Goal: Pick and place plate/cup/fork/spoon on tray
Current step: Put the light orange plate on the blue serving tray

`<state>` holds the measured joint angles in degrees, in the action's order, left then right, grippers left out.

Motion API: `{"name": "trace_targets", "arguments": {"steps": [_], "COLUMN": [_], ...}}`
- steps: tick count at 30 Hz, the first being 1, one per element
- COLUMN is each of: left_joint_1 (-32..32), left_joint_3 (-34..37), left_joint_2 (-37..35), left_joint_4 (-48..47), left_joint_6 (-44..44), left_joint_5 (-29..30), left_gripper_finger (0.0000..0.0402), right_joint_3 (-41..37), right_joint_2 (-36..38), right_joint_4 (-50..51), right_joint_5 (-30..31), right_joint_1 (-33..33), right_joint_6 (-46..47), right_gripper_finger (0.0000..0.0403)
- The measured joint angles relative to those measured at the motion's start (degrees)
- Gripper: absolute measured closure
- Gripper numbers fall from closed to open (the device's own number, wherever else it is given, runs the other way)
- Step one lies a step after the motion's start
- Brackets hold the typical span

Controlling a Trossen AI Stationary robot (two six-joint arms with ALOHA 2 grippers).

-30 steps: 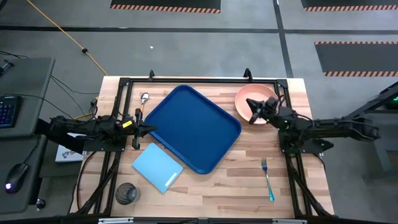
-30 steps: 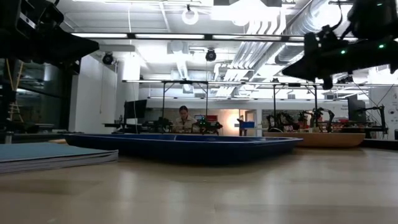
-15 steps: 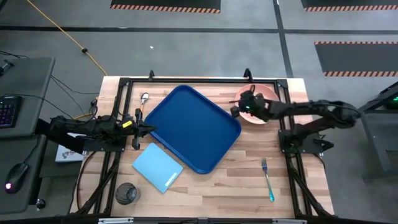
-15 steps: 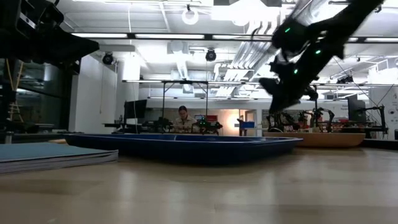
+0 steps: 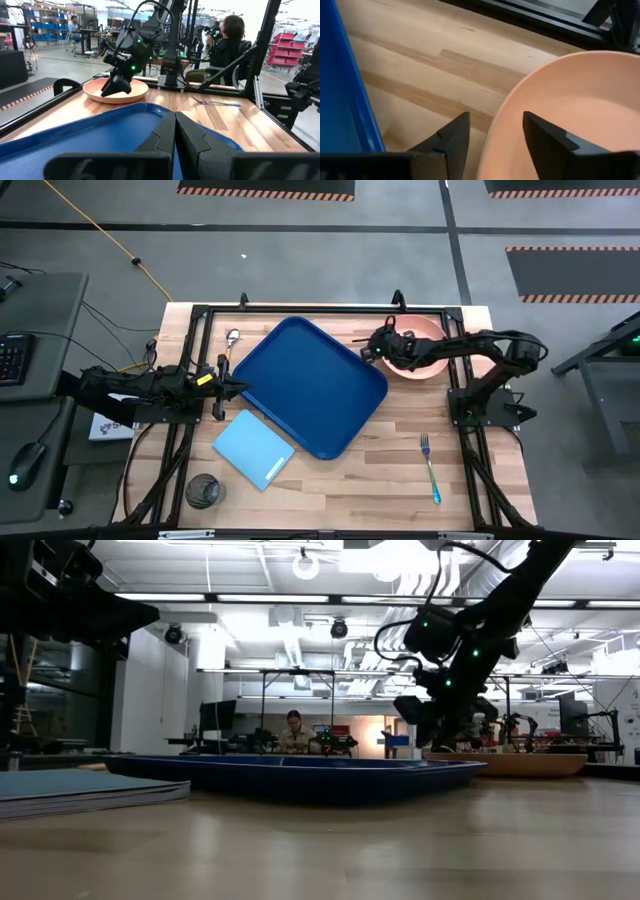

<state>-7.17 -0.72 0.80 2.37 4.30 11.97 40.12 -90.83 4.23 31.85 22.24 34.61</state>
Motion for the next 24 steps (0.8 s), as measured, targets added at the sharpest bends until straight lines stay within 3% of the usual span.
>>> {"name": "trace_targets", "arguments": {"steps": [16,19,24], "left_joint_1": [0.0,0.0,0.0], "left_joint_3": [0.0,0.0,0.0], "left_joint_2": [0.0,0.0,0.0], "left_joint_4": [0.0,0.0,0.0], "left_joint_6": [0.0,0.0,0.0], "left_joint_5": [0.0,0.0,0.0], "left_gripper_finger": [0.0401,0.0401,0.0401], "right_joint_3": [0.0,0.0,0.0], "right_joint_2": [-8.0,-8.0,-8.0], "right_joint_4": [-4.9,-5.0,-5.1], "right_joint_5": [2.7,4.5,5.6], "right_joint_1": [0.0,0.0,-0.2], "right_joint_6": [1.3,-0.1,-2.9], "right_gripper_finger": [0.023,0.0268,0.0382]}}
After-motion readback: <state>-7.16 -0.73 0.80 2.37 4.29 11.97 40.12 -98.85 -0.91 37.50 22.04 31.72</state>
